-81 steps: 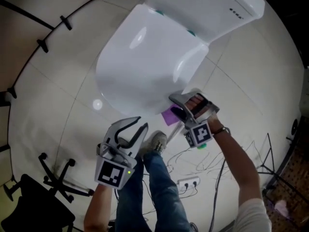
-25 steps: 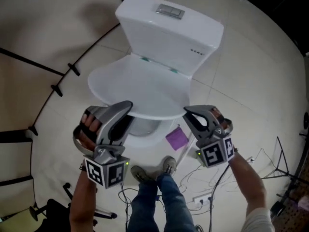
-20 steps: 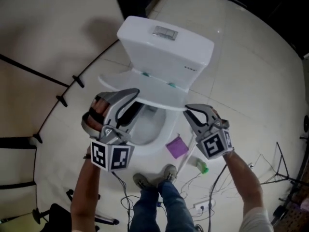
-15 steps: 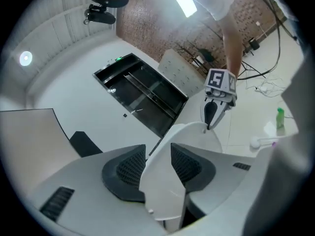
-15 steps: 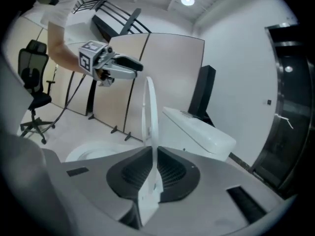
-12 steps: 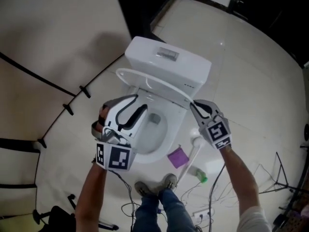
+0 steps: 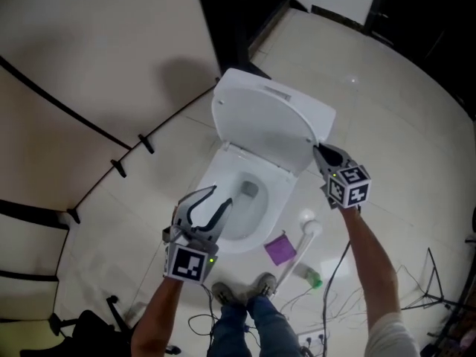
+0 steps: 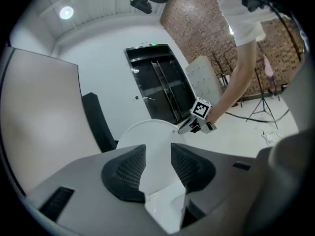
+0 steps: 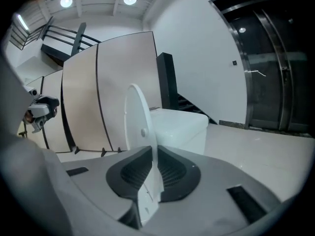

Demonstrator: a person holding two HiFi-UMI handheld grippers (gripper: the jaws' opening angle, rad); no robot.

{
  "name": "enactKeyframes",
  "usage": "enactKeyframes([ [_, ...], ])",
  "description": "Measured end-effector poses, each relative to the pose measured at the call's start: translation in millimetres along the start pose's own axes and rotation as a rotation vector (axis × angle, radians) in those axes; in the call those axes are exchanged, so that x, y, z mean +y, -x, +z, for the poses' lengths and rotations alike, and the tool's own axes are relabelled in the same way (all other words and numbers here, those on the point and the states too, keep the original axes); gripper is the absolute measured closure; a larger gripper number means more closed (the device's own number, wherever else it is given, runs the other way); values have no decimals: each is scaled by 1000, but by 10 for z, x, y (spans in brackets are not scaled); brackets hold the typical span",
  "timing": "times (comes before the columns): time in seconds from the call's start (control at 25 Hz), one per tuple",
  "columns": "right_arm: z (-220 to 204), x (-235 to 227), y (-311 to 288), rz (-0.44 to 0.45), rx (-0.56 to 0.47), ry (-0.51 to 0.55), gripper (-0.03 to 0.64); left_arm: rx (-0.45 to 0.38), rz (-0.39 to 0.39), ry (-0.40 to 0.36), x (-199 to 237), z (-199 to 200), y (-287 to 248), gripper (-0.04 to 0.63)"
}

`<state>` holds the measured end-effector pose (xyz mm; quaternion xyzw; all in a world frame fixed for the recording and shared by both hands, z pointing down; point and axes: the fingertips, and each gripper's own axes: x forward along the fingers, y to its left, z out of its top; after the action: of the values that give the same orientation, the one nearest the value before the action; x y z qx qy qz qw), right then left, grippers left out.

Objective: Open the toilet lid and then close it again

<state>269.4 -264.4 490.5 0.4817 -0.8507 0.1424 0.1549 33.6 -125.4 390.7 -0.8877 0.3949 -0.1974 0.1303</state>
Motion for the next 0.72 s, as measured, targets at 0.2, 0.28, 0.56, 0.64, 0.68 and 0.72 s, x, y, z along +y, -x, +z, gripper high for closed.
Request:
enactKeyframes([
  [0.2,-25,10,2,-17,9,-75,555,15,36,138,142,-115,239,442],
  [0.28,-7,37,81,-19,1,-65,546,31,33,166,164,-119,296,442],
  [0.56,559,585,937,10,-68,108,449,-23,4,249,224,296,609,442],
  [0.64,854,837,1277,19,-113,177,449,-64,4,288,249,510,742,442],
  [0.68,981,966,1436,22,-129,222,449,-86,2,306,251,621,808,442],
  [0.72,1087,1098,1585,22,-140,270,449,-107,-3,328,244,729,875,442],
])
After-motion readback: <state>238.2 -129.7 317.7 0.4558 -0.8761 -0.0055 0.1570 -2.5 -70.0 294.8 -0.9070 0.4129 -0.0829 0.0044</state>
